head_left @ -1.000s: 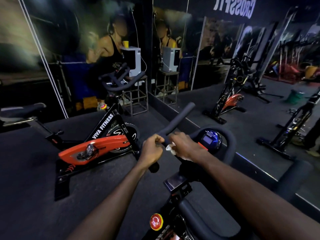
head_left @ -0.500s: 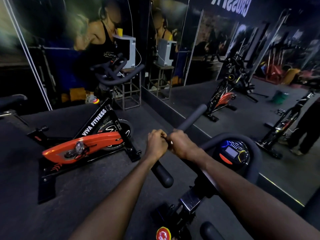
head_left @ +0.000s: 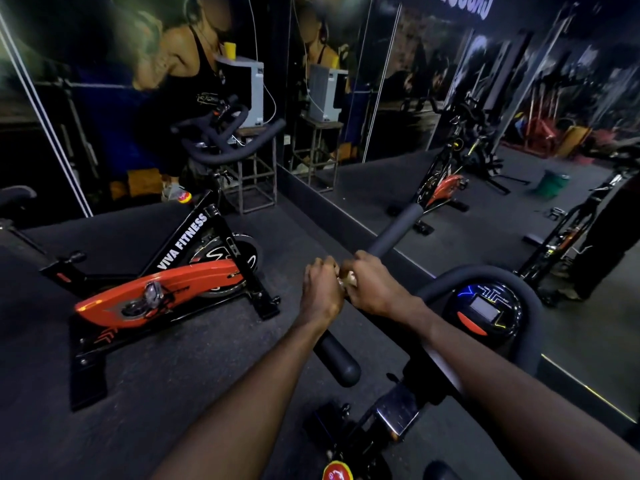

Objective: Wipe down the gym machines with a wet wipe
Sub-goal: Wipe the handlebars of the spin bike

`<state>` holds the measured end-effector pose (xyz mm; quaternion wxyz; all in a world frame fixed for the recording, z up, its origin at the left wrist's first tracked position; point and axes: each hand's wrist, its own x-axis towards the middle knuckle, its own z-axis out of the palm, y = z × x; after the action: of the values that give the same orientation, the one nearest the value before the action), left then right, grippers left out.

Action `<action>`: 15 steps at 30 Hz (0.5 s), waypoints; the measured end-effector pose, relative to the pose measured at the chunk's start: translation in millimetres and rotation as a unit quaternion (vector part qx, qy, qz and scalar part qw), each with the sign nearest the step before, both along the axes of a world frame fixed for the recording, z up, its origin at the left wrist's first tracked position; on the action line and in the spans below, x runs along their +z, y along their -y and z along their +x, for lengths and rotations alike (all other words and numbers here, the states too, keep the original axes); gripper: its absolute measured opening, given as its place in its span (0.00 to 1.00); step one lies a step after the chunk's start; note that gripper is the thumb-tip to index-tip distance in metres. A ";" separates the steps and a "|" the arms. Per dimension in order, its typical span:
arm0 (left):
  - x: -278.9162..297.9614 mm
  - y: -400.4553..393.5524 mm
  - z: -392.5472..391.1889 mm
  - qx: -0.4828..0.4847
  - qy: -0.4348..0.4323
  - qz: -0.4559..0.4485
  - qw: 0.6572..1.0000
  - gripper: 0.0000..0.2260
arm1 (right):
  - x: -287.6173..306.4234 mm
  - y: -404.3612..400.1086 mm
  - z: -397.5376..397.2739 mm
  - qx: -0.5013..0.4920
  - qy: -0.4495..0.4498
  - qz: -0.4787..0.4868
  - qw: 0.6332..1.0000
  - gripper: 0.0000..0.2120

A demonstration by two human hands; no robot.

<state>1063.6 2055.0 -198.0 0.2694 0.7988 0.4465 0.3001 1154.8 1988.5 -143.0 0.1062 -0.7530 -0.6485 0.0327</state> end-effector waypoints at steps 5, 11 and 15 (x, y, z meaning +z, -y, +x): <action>-2.9 0.9 4.8 -0.010 -0.040 0.009 0.999 0.10 | 9.8 -4.2 11.5 -0.006 0.004 -0.024 1.000 0.05; -5.9 -0.9 3.1 -0.022 -0.035 0.040 0.998 0.11 | 34.4 -8.1 20.5 -0.022 0.083 -0.232 0.969 0.07; -4.9 -1.3 6.1 -0.012 -0.055 0.046 0.997 0.16 | 48.1 -14.1 36.3 -0.027 0.076 -0.269 0.960 0.03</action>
<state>1069.7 2056.3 -202.9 0.2108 0.8309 0.4365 0.2732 1191.1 2002.7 -94.9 -0.1486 -0.7716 -0.6011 0.1458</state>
